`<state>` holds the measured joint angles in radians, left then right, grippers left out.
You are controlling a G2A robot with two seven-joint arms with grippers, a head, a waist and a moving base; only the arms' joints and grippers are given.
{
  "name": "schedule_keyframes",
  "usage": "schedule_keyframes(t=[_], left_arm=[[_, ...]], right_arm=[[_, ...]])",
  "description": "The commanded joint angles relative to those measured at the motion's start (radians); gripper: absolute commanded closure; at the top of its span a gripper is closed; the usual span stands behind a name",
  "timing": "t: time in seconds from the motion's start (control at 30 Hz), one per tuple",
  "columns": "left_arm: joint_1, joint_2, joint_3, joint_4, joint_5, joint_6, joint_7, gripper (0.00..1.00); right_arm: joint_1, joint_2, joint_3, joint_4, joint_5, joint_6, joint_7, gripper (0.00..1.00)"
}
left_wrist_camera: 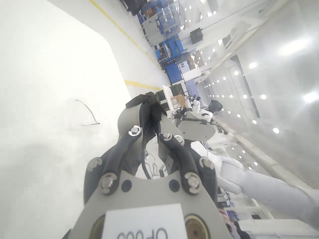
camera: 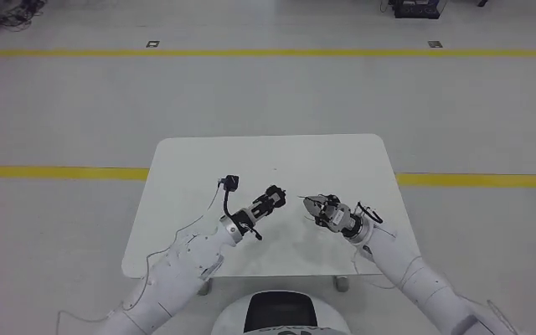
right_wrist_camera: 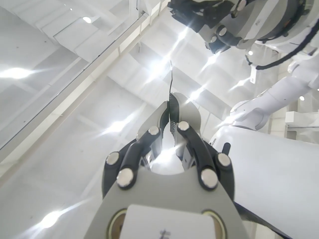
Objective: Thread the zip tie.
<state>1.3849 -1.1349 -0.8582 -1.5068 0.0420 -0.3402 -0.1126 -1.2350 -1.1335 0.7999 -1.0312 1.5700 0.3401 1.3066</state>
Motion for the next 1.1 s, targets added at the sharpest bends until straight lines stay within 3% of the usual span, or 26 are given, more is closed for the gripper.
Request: schedule_keyframes(t=[0.0,0.17,0.27,0.6,0.77,1.07], left_arm=[[0.006,-0.004,0.009,0.001,0.037,0.0,0.056,1.0],[0.014,-0.01,0.02,-0.002,0.071,0.0,0.123,1.0],[0.016,-0.011,0.026,0.002,0.066,0.0,0.124,1.0],[0.017,-0.013,0.026,0.007,0.064,0.0,0.126,1.0],[0.027,-0.017,0.035,-0.015,0.093,0.0,0.161,1.0],[0.035,-0.016,0.045,-0.022,0.126,0.0,0.195,1.0]], right_arm=[[-0.009,-0.015,0.017,0.004,0.0,0.0,-0.009,1.0],[-0.019,-0.054,0.038,0.03,0.0,0.0,-0.005,1.0],[-0.016,-0.074,0.035,0.054,0.0,0.0,0.012,1.0],[-0.021,-0.079,0.043,0.052,0.0,0.0,-0.016,1.0],[-0.05,-0.097,0.077,0.044,0.0,0.0,-0.013,1.0],[-0.04,-0.13,0.07,0.097,0.0,0.0,0.055,1.0]])
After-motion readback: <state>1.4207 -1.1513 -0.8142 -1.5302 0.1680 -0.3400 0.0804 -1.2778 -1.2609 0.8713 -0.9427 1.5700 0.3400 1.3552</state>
